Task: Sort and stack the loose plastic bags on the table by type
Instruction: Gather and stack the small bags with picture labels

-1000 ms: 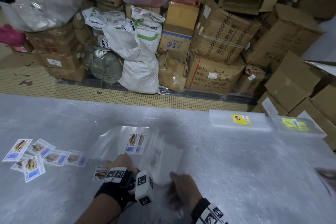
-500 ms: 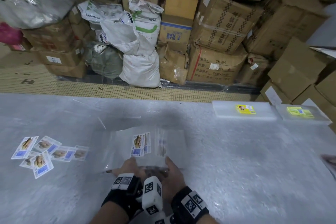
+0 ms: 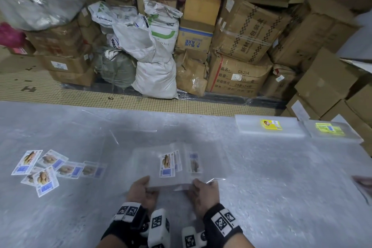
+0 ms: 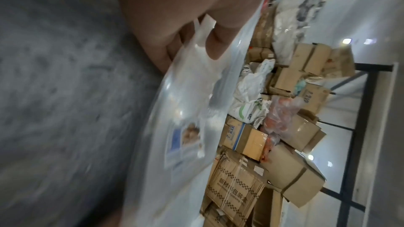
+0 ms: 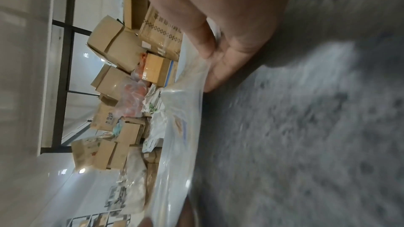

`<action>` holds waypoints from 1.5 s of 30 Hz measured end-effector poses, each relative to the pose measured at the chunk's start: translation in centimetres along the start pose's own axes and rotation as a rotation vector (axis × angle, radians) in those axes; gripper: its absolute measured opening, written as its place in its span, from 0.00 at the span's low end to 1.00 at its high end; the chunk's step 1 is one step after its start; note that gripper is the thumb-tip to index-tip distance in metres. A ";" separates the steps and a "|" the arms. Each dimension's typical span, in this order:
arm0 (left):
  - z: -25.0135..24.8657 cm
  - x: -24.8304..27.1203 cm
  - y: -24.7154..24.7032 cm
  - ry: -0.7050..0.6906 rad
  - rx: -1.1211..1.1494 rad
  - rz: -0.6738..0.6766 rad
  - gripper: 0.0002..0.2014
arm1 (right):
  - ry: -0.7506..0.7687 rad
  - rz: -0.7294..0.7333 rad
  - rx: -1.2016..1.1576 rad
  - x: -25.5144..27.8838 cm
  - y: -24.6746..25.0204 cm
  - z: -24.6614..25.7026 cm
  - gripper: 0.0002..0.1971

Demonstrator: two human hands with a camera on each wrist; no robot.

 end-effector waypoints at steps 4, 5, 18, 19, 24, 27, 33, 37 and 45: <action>-2.5 -0.8 1.8 -0.172 -0.120 -0.018 0.10 | 0.050 -0.046 -0.019 -0.8 2.3 1.3 0.18; -2.9 -0.9 2.0 -0.217 -0.200 -0.005 0.13 | 0.057 -0.058 -0.001 -0.8 2.9 1.7 0.17; -5.6 -0.5 3.4 -0.181 -0.478 0.021 0.05 | 0.111 -0.129 0.114 -0.9 6.9 3.2 0.17; -5.8 -0.8 3.2 -0.237 -0.606 0.004 0.08 | 0.123 -0.135 0.135 -0.9 7.0 3.2 0.17; -5.7 -2.4 3.0 -0.410 -1.035 -0.043 0.23 | 0.146 -0.101 0.369 -0.7 7.8 4.4 0.16; -5.7 -3.1 3.3 -0.438 -1.121 -0.051 0.28 | 0.031 -0.108 0.532 -0.2 8.9 6.1 0.16; -5.8 -3.5 3.6 -0.460 -1.145 -0.049 0.29 | 0.227 -0.370 1.237 -0.5 11.6 10.2 0.27; -5.4 -3.2 2.7 -0.448 -1.231 -0.102 0.34 | 0.483 -0.362 1.256 -2.6 11.8 11.3 0.29; -3.3 -0.8 0.5 -0.499 -1.512 -0.182 0.49 | 0.434 -0.301 1.679 -4.8 9.2 11.1 0.29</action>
Point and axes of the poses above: each hand's wrist, its own x-axis away from the middle knuckle, its own y-axis out of the back of the hand, z = x × y, the point moved 1 cm from there along -x, towards the middle knuckle, and after that the axes turned 5 degrees about x, right-handed, at the moved point
